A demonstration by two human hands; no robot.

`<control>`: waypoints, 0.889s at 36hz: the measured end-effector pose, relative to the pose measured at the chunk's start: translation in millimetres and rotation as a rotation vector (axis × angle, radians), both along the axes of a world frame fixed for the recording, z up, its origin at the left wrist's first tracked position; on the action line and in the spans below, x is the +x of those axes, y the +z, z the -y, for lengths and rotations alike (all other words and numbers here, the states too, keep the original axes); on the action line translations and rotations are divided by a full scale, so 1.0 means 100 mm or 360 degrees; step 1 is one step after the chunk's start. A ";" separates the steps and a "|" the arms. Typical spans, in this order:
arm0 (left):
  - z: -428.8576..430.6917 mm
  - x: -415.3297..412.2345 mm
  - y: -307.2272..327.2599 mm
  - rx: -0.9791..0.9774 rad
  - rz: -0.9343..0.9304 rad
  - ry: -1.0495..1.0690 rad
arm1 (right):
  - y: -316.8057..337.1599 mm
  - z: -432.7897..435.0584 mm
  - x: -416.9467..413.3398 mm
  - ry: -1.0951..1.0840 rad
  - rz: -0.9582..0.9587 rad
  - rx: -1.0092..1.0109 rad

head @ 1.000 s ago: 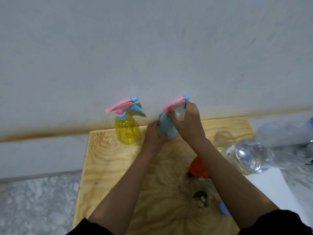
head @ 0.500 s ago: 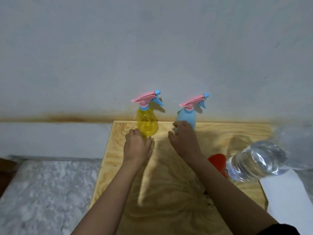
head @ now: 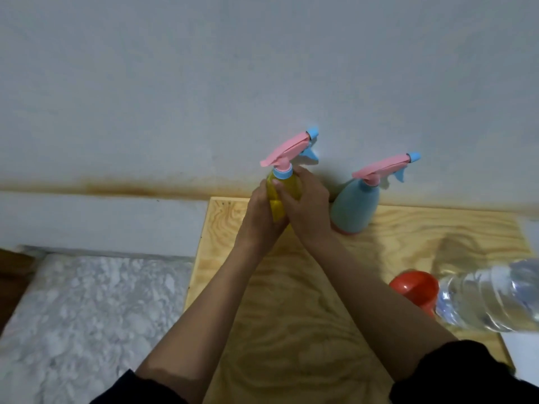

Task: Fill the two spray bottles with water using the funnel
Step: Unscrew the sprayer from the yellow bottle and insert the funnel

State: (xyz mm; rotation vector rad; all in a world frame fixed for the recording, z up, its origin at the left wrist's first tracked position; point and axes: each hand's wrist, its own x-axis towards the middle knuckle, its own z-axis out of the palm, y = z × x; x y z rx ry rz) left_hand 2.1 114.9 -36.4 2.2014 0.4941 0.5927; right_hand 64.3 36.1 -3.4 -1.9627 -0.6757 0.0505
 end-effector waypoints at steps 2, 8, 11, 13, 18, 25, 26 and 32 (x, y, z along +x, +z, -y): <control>0.00 -0.01 0.00 -0.0037 0.0043 -0.0050 | 0.00 -0.02 0.01 -0.0030 -0.0023 0.0032; 0.07 -0.08 0.03 -0.0072 -0.0009 -0.0096 | 0.06 0.03 -0.02 -0.0104 0.0064 0.0106; 0.15 -0.20 0.00 -0.0039 -0.0072 -0.0032 | 0.08 0.14 -0.06 -0.0095 0.0093 0.0110; 0.24 -0.28 0.00 -0.0048 -0.0054 0.0003 | 0.12 0.23 -0.12 -0.0116 0.0086 0.0123; 0.61 -0.50 0.03 -0.0130 0.0036 0.0011 | 0.22 0.54 -0.31 -0.0224 0.0063 0.0149; 1.34 -0.80 0.01 -0.0260 0.0147 0.0006 | 0.24 1.15 -0.57 -0.0314 0.0085 0.0072; 1.44 -0.84 0.00 -0.0272 0.0150 0.0025 | 0.23 1.23 -0.60 -0.0307 0.0084 0.0058; 1.75 -1.05 -0.06 -0.0290 0.0123 0.0030 | 0.17 1.66 -0.70 -0.0140 0.0002 0.0075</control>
